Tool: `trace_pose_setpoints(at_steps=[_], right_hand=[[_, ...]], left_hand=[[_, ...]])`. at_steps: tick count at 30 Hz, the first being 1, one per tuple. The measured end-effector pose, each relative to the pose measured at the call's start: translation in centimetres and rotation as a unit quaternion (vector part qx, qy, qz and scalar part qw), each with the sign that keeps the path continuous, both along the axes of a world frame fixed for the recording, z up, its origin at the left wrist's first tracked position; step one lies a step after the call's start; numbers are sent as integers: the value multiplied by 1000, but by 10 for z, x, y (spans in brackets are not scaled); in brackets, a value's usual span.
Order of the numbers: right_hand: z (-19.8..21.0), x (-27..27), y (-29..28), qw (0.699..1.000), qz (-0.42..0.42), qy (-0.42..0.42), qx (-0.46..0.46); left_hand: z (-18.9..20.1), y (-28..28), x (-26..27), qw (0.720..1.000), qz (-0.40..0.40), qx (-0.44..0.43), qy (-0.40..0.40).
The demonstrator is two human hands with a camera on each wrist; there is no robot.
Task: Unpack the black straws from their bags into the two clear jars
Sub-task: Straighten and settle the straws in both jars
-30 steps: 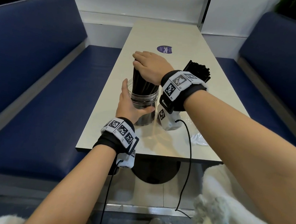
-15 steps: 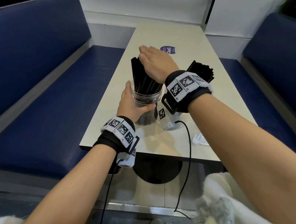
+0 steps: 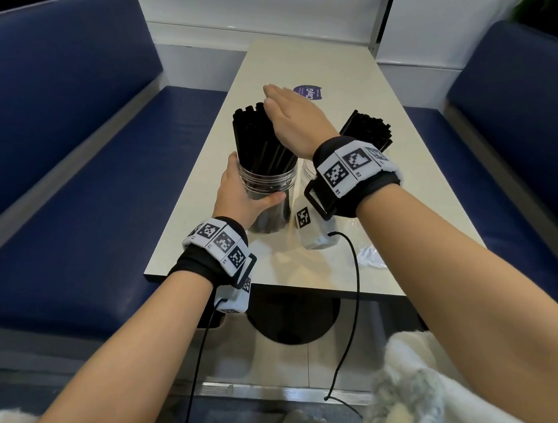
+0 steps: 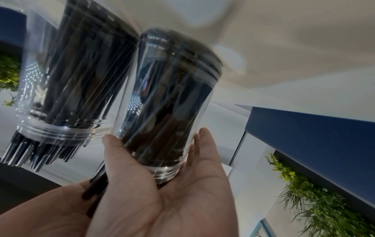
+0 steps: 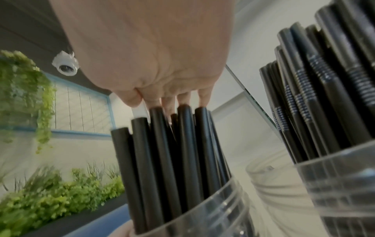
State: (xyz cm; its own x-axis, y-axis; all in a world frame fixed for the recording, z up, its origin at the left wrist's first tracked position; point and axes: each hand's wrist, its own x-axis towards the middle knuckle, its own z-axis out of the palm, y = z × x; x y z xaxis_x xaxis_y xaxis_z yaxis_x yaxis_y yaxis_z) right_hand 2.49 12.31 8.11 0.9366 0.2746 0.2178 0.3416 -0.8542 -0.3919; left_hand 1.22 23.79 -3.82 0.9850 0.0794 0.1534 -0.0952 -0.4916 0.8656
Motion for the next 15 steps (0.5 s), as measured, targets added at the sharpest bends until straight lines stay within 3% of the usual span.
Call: trace_pose_setpoints(at_steps=[6, 9, 12, 15], right_hand=[[-6, -42, -29, 984, -7, -97, 147], [-28, -81, -59, 953, -62, -186, 233], [-57, -113, -97, 939, -133, -191, 252], [-80, -124, -137, 927, -212, -173, 258]], left_hand=[[24, 4, -30, 998, 20, 38, 42], [37, 1, -61, 996, 62, 49, -36], [47, -19, -90, 996, -2, 41, -79], [40, -55, -103, 991, -125, 33, -17]])
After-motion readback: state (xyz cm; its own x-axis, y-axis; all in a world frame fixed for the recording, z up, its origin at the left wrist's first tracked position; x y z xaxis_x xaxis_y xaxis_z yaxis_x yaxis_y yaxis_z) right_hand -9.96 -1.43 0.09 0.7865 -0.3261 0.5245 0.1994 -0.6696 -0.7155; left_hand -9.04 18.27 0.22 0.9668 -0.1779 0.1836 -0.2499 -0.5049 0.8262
